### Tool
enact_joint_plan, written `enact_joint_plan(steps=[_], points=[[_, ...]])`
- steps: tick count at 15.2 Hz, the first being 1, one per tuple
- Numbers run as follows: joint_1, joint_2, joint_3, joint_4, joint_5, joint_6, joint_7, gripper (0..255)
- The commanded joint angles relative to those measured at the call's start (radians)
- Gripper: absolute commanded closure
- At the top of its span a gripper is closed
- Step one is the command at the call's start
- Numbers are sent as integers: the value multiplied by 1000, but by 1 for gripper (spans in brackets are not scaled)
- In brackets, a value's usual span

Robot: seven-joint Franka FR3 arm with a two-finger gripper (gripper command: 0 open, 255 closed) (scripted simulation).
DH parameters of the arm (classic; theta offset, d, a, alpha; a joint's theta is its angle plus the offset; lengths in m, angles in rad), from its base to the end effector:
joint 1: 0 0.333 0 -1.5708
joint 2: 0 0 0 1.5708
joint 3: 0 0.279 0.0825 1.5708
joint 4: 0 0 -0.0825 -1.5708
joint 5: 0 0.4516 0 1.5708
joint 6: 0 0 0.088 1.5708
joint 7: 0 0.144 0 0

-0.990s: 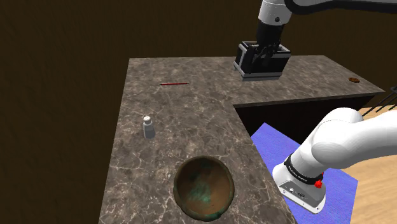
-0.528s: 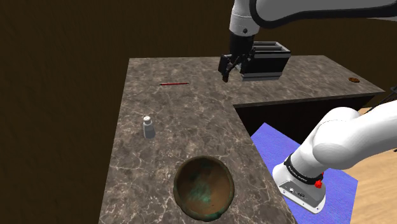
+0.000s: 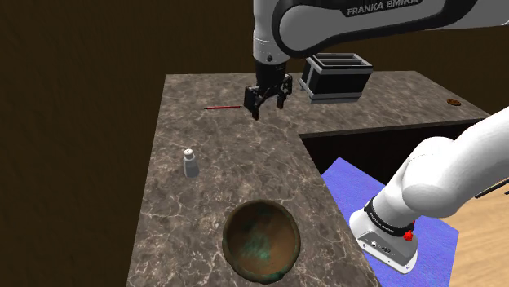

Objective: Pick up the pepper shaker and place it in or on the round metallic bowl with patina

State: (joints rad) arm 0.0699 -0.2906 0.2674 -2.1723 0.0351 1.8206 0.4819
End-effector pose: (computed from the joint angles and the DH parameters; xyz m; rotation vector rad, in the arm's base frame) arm 0.5027 0.1808 0.4095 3.0635 -0.2578 -0.0742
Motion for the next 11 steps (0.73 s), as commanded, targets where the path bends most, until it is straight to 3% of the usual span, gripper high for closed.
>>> enact_joint_plan(steps=[1,11], points=[[8,77,29,57,-7,14,44,0],[81,452,120,355,-105,46,247,0]])
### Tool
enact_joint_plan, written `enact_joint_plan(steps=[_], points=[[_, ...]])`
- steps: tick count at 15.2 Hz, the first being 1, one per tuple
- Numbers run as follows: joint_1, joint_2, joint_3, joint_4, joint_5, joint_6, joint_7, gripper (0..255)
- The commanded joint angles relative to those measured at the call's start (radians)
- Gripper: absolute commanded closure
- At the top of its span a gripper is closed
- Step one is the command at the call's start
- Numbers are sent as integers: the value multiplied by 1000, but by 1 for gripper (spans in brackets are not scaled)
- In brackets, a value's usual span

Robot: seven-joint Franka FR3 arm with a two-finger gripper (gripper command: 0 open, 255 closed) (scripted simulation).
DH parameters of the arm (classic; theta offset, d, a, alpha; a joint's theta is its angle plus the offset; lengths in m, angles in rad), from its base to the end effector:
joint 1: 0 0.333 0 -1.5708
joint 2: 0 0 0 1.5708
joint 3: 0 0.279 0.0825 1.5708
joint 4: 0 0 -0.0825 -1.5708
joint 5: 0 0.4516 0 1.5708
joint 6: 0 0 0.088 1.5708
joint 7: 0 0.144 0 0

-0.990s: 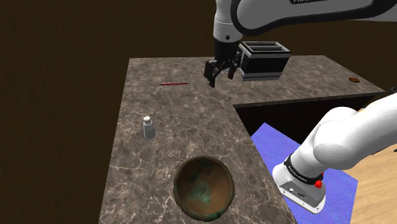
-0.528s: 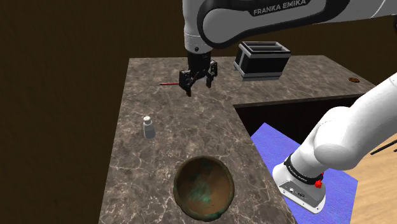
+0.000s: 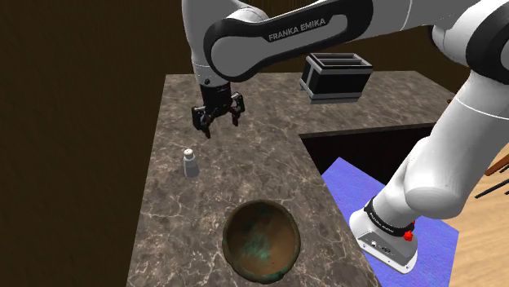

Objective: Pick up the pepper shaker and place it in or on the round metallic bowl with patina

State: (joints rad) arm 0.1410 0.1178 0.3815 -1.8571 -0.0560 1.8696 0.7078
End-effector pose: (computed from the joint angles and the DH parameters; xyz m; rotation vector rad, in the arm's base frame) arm 0.5543 0.3093 0.3514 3.0660 -0.2558 -0.1134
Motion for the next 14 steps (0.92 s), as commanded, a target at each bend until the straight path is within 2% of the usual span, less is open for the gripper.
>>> enact_joint_plan(steps=[1,8,14], points=[[22,83,10,78,-27,-6,39,0],[133,379,12,402,-115,-67,143,0],[133,394,7,353,-122,-5,149,0]])
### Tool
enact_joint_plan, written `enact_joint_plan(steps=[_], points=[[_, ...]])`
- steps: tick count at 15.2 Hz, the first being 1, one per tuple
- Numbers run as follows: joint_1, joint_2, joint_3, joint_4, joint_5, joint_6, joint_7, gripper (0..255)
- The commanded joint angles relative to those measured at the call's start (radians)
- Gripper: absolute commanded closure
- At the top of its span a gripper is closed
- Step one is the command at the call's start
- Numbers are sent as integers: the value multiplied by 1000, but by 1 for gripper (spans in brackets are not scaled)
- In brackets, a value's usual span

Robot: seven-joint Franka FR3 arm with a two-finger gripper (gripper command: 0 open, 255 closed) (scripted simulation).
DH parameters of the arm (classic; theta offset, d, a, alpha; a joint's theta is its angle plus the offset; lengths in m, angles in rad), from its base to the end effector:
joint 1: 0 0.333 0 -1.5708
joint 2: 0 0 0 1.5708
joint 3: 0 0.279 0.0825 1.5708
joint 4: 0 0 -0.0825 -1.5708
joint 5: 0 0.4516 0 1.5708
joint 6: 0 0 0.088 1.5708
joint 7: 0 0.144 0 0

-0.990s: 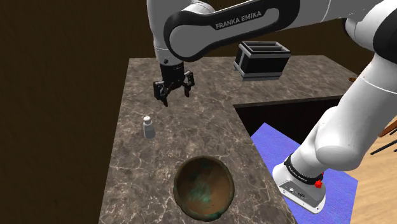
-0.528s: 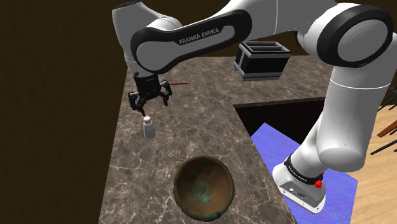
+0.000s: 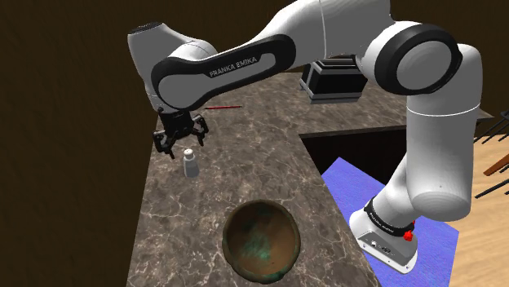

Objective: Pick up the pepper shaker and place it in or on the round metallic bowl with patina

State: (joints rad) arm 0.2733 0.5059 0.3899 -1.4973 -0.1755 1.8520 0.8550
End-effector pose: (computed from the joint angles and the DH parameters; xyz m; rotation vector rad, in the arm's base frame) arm 0.5934 0.4075 0.2890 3.0662 -0.2570 -0.1484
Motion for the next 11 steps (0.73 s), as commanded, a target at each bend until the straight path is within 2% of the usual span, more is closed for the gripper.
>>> enact_joint_plan(steps=[1,10,11], points=[[0,7,-2,-18,-3,25,3,0],[-1,11,-3,-34,-6,44,4,0],[-1,11,-3,-34,-6,44,4,255]])
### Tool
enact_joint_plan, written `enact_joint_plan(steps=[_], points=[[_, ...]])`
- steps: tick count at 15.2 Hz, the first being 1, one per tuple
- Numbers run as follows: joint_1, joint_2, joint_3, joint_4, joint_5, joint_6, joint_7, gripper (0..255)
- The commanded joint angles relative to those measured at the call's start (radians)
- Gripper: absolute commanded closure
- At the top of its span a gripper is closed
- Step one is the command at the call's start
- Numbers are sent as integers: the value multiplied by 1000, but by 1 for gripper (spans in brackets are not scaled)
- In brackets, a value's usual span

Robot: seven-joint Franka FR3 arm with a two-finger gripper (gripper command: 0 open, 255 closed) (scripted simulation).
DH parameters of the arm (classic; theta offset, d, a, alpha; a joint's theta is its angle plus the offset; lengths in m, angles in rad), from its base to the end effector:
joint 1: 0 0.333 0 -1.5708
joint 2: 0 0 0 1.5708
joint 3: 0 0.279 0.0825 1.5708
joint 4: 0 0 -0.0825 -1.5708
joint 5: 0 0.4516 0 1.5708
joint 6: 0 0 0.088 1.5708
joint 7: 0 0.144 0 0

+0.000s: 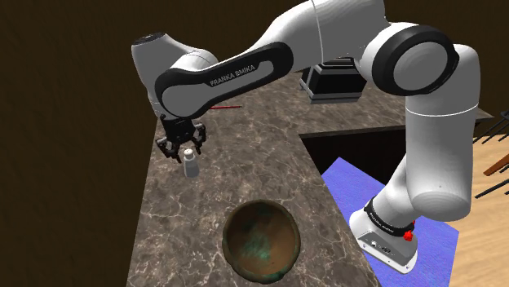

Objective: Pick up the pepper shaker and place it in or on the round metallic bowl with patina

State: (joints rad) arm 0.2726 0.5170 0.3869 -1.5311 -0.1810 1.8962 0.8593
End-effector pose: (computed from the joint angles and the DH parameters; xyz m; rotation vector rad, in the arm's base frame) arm 0.5907 0.4066 0.2671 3.0664 -0.2572 -0.1482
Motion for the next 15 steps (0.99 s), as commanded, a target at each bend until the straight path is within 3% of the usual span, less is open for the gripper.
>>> enact_joint_plan(steps=[1,9,15], points=[[0,0,0,0,0,0,0,255],[0,0,0,0,0,0,0,255],[0,-24,6,46,10,-68,-6,255]])
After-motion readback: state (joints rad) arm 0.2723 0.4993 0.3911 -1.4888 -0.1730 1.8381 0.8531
